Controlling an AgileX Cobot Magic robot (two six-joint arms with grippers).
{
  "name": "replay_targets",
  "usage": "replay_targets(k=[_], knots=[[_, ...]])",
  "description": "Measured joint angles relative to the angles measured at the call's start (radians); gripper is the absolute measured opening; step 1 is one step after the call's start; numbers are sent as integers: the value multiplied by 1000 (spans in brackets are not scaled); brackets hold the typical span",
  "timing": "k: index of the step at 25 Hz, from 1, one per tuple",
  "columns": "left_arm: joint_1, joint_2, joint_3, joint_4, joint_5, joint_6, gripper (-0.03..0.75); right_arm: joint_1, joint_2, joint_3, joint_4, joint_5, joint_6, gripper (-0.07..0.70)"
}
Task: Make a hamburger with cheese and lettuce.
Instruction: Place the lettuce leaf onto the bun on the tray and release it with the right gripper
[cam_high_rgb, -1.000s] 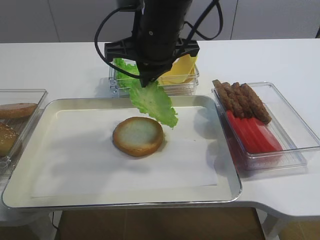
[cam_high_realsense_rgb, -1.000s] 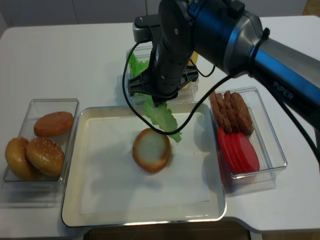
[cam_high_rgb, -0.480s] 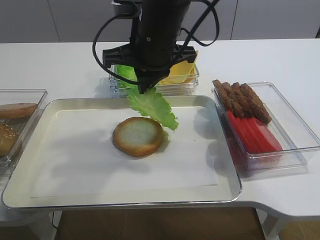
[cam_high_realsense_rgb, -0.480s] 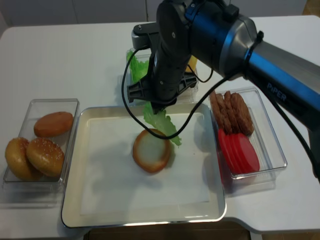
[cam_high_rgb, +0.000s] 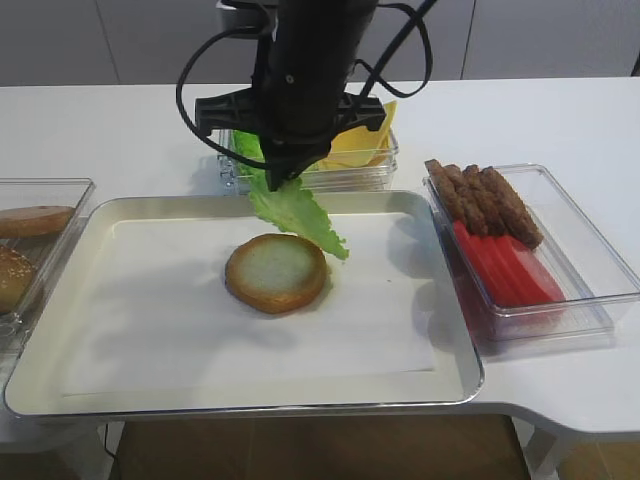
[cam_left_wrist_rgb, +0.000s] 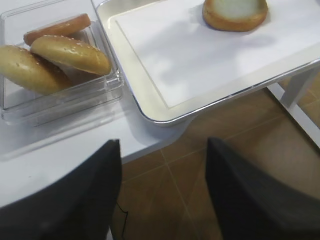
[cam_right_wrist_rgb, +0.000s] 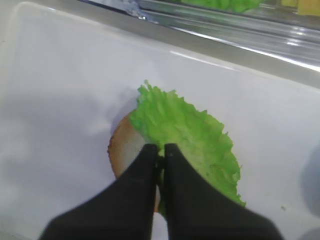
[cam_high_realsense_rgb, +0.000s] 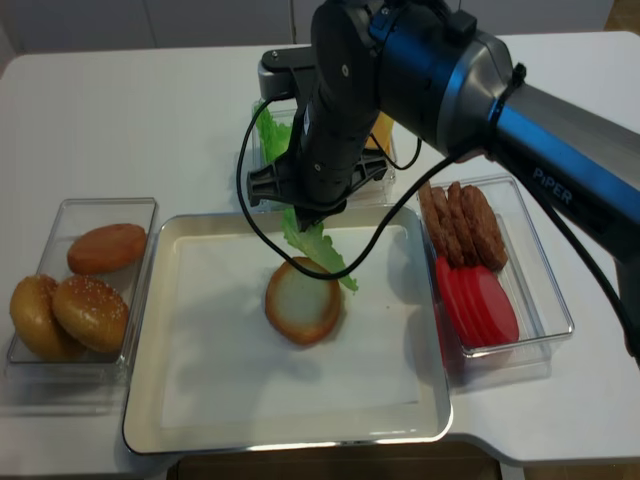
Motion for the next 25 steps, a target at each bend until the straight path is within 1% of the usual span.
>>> replay_targets(k=[25], knots=[[0,0,0,0,0,0,404,0,0,0,26,0,-2,51]])
